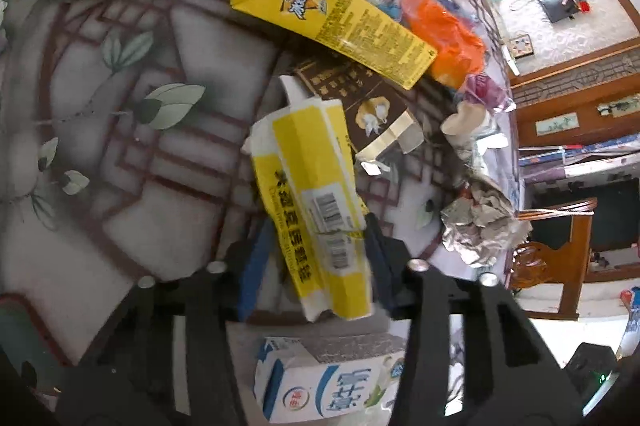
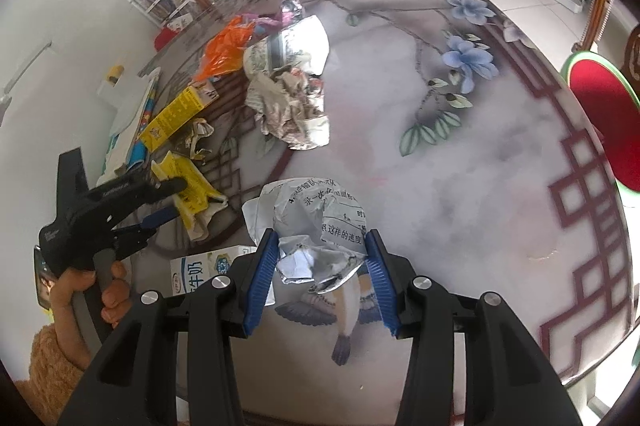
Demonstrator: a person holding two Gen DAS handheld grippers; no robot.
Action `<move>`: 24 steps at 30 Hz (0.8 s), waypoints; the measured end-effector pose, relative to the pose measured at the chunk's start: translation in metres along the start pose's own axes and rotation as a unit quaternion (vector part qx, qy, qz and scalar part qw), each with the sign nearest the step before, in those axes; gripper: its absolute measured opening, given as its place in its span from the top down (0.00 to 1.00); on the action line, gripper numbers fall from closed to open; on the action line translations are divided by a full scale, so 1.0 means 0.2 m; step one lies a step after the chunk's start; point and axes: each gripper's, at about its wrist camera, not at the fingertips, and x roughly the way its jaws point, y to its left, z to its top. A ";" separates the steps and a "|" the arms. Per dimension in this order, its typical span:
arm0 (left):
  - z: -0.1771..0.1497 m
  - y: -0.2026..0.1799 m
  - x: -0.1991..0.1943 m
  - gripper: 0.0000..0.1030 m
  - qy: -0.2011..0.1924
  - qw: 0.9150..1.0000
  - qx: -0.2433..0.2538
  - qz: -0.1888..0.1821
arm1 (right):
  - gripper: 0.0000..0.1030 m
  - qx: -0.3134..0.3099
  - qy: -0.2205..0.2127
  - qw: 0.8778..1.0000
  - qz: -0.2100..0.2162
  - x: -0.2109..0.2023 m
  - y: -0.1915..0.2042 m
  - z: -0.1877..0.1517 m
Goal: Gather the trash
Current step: 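Grasp the yellow barcode carton with the left tool and lift it, then carry both items to the red bin and open both tools over it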
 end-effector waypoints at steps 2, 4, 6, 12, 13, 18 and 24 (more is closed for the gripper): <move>-0.02 0.00 -0.05 0.82 -0.012 1.000 0.005 -0.009 | 0.57 0.003 -0.004 1.000 0.001 -0.01 -0.01 0.00; -0.03 -0.02 -0.12 0.86 -0.030 0.999 0.019 -0.010 | 0.57 0.005 -0.011 1.000 0.002 -0.01 0.00 0.01; -0.04 -0.04 -0.17 0.86 -0.043 0.999 0.031 -0.014 | 0.57 0.007 -0.017 1.000 0.005 -0.02 0.01 0.02; -0.07 -0.13 -0.34 0.86 -0.078 0.993 0.077 -0.037 | 0.57 0.009 -0.023 1.000 0.011 -0.01 0.04 0.03; -0.08 -0.16 -0.36 0.86 -0.083 0.992 0.087 -0.042 | 0.57 0.010 -0.024 1.000 0.012 -0.01 0.04 0.04; -0.11 -0.28 -0.41 0.86 -0.092 0.985 0.131 -0.059 | 0.57 0.020 -0.041 0.999 0.013 -0.03 0.03 0.05; -0.16 -0.41 -0.39 0.86 -0.090 0.978 0.176 -0.062 | 0.57 0.050 -0.062 0.997 0.004 -0.09 -0.07 0.06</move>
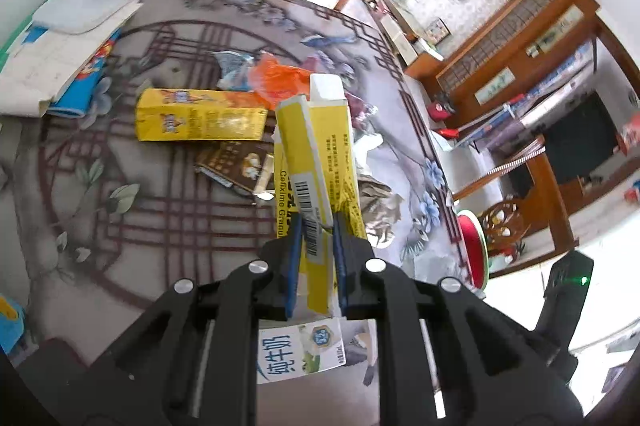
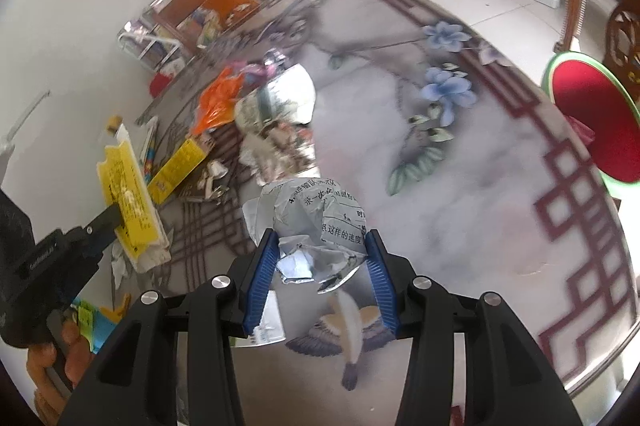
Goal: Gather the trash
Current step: 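Carry both items to the red bin and open both tools over it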
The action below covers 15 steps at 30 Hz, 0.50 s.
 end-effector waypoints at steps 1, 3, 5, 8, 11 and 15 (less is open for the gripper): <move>0.00 -0.01 0.01 0.86 0.003 1.000 0.004 -0.004 | 0.57 0.004 -0.001 1.000 -0.002 -0.01 -0.02 0.00; 0.00 -0.04 0.03 0.86 0.007 1.000 0.009 -0.011 | 0.57 0.015 -0.005 1.000 -0.008 -0.02 -0.07 0.01; 0.00 -0.08 0.05 0.86 0.011 1.000 0.016 -0.017 | 0.57 0.023 -0.008 1.000 -0.012 -0.04 -0.10 0.01; 0.00 -0.15 0.08 0.86 0.013 0.999 0.024 -0.029 | 0.57 0.032 -0.012 0.999 -0.020 -0.08 -0.17 0.04; 0.01 -0.22 0.11 0.86 0.018 0.998 0.029 -0.044 | 0.57 0.037 -0.021 0.999 -0.026 -0.12 -0.23 0.08; 0.01 -0.36 0.18 0.86 0.023 0.997 0.035 -0.059 | 0.57 0.042 -0.034 0.998 -0.031 -0.20 -0.34 0.16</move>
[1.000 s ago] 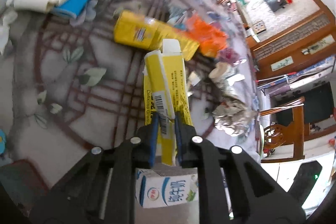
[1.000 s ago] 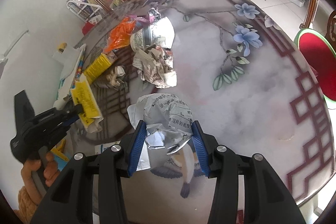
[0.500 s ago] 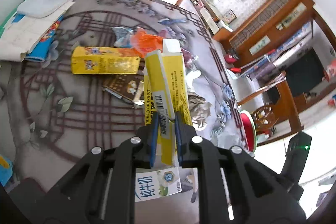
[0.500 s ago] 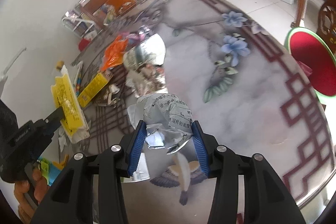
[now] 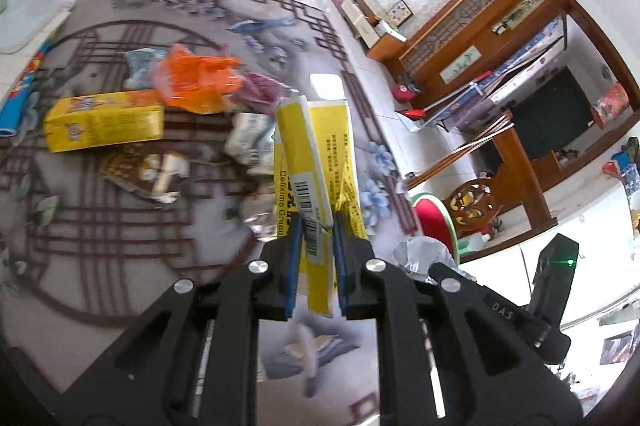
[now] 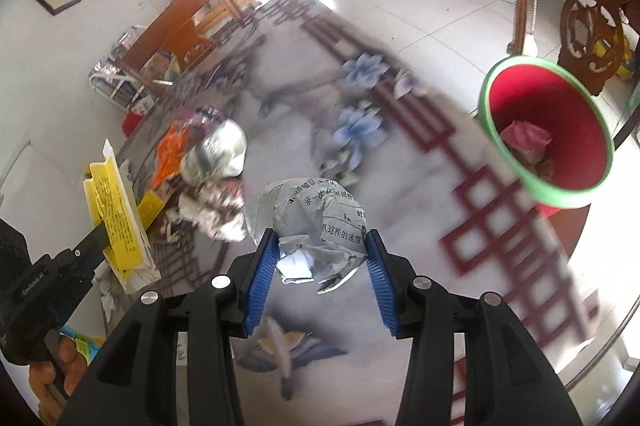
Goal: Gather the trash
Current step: 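Carry both items to the red bin and open both tools over it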
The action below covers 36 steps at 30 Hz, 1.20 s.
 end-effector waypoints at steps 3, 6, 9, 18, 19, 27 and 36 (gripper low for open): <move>0.00 -0.11 0.08 0.86 0.005 1.000 0.010 -0.007 | 0.57 0.008 -0.005 1.000 -0.003 -0.03 -0.11 0.07; 0.00 -0.22 0.17 0.86 0.017 1.000 0.019 -0.015 | 0.57 0.021 -0.005 1.000 -0.006 -0.04 -0.23 0.12; 0.00 -0.34 0.28 0.86 0.035 0.999 0.029 -0.029 | 0.57 0.035 -0.006 0.999 -0.010 -0.06 -0.36 0.17; -0.05 -0.79 0.69 0.86 0.110 0.987 0.089 -0.079 | 0.57 0.089 -0.034 0.995 -0.026 -0.19 -0.77 0.30; -0.06 -0.84 0.73 0.86 0.118 0.985 0.095 -0.084 | 0.57 0.098 -0.037 0.994 -0.029 -0.21 -0.83 0.31; -0.11 -1.18 1.08 0.86 0.173 0.968 0.158 -0.093 | 0.57 0.143 -0.060 0.987 -0.044 -0.32 -1.14 0.40; -0.14 -1.32 1.20 0.23 0.165 0.968 0.165 -0.095 | 0.33 0.158 -0.076 0.984 -0.034 -0.33 -1.28 0.51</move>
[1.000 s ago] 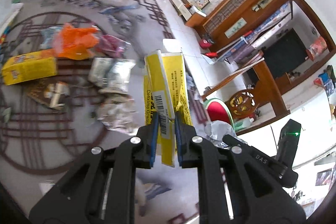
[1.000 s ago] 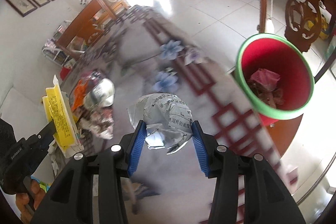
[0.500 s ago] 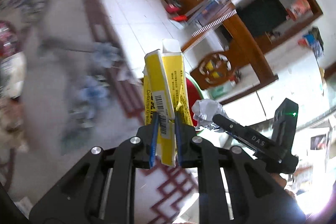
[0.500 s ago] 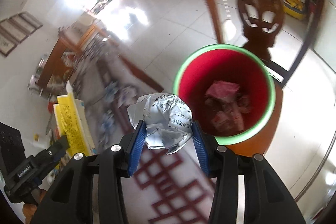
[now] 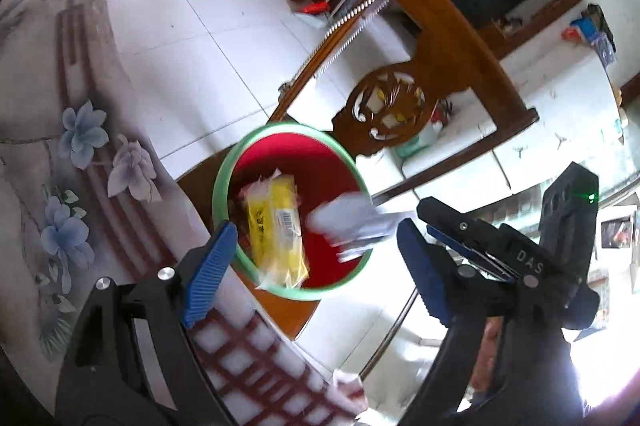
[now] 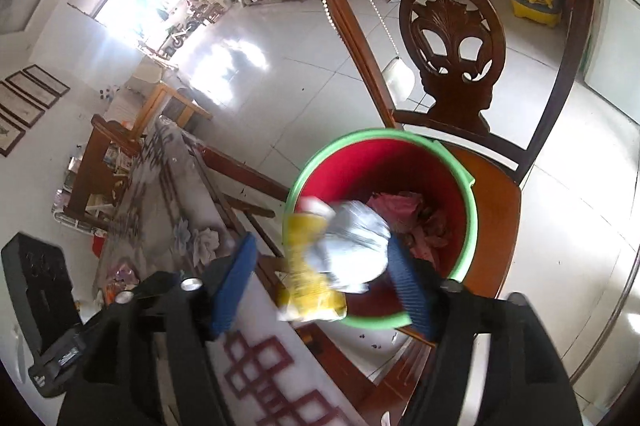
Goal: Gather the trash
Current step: 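Carry both items to the red bin and open both tools over it, then move both tools back over the trash on the table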
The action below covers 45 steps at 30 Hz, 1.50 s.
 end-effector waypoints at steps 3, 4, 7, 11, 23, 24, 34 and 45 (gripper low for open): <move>0.00 0.01 -0.02 0.23 -0.003 1.000 -0.002 0.014 | 0.31 0.005 -0.005 1.000 0.002 0.00 0.00 0.01; -0.01 0.02 -0.05 0.23 -0.008 1.000 -0.004 0.016 | 0.31 0.005 -0.002 1.000 0.003 0.00 0.00 0.01; -0.05 0.08 -0.15 0.22 -0.029 0.999 -0.017 0.026 | 0.31 0.002 0.006 1.000 0.000 0.02 0.02 -0.01; -0.10 0.19 -0.24 0.21 -0.046 0.996 -0.057 0.042 | 0.31 -0.007 0.011 1.000 -0.004 0.03 0.06 -0.06; -0.23 0.40 -0.38 0.21 -0.027 0.995 -0.076 0.054 | 0.30 -0.020 0.013 1.000 -0.014 0.01 0.20 -0.21; -0.24 0.40 -0.39 0.21 -0.028 0.996 -0.073 0.053 | 0.30 -0.021 0.013 1.000 -0.015 0.01 0.21 -0.22; -0.33 0.54 -0.77 0.17 -0.095 0.991 -0.056 0.072 | 0.28 -0.068 0.027 0.997 0.009 0.07 0.55 -0.39; -0.67 1.03 -1.22 0.17 -0.141 0.966 -0.156 0.151 | 0.27 -0.140 0.082 0.986 0.044 0.22 0.99 -0.72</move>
